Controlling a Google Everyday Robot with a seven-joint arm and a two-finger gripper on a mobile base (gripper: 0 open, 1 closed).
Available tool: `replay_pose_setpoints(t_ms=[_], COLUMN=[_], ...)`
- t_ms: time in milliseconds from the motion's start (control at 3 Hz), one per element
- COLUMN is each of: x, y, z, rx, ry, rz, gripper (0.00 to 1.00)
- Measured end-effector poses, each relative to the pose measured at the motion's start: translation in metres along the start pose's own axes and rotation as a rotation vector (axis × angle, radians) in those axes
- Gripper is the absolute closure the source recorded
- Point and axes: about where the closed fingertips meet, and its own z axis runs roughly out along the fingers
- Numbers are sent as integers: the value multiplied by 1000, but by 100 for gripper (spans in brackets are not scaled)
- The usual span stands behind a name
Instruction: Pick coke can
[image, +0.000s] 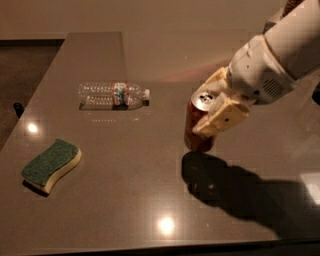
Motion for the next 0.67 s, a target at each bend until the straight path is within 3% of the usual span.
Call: replay_pose_setpoints(t_ms=[333, 667], x=[-25, -25], y=[-9, -9], z=[-31, -31], rx=[41, 41], ry=[30, 30], rz=[27, 27], gripper=[100, 100])
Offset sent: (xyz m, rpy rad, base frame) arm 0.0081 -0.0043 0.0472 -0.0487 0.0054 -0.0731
